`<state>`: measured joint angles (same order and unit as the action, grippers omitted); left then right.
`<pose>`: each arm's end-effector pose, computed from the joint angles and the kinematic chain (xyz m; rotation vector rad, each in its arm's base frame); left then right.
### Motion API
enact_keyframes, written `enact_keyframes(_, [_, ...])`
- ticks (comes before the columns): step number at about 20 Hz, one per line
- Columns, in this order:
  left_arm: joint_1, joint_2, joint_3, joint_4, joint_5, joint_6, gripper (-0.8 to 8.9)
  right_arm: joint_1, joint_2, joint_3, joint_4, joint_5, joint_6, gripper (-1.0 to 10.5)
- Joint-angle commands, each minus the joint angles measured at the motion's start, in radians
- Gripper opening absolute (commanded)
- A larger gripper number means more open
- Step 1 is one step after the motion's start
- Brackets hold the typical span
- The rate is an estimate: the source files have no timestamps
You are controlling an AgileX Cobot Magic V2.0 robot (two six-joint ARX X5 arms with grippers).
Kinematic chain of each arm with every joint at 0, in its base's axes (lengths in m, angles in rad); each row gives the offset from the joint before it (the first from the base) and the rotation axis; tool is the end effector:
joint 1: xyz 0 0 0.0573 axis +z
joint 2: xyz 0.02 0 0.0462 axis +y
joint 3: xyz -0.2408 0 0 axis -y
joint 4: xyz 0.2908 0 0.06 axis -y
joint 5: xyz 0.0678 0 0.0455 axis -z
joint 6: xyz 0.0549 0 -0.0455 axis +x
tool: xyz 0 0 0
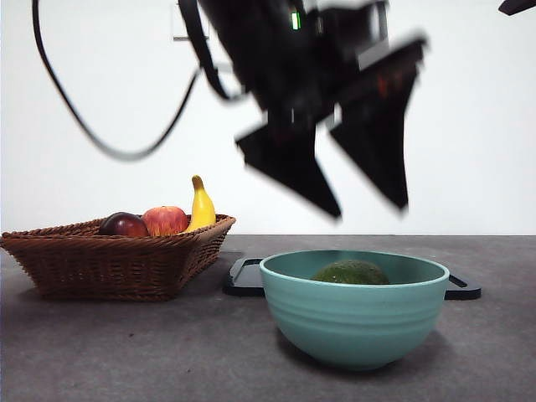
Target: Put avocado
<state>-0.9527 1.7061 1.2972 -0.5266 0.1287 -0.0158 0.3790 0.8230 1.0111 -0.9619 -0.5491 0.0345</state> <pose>0.2352 -0.3429 0.1831 0.3790 0.9051 -0.9907 0.1870 0.1053 0.3133 0.0984 0.8134 0.8663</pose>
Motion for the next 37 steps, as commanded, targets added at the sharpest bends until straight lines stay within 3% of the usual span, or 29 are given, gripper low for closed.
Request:
enact_keyframes(1, [0.026,-0.071,0.030,0.002,-0.002,0.004,3.43,0.004,0.005,0.019,0.003,0.001,0.010,3.7])
enact_keyframes(7, [0.219,-0.285,0.030,-0.062,0.004,-0.014,3.43,0.004,0.006,0.019,0.003,0.021,0.008,3.7])
enact_keyframes(14, [0.428,-0.433,-0.027,-0.192,0.138,-0.006,3.42,0.004,0.006,0.019,0.003,0.053,0.006,3.7])
enact_keyframes(18, [0.448,-0.541,-0.175,-0.209,0.228,-0.006,3.42,0.004,0.011,0.019,0.003,0.071,0.006,3.7])
enact_keyframes(22, [0.436,-0.619,-0.311,-0.270,0.394,0.006,3.41,0.004,0.033,0.019,-0.005,0.086,0.006,3.7])
enact_keyframes(30, [0.428,-0.632,-0.338,-0.314,0.405,0.025,3.42,0.005,0.171,0.018,-0.053,0.088,0.006,3.7])
enact_keyframes(37, [0.428,-0.632,-0.338,-0.312,0.404,0.027,3.42,0.051,0.388,0.018,-0.028,0.214,-0.002,3.6])
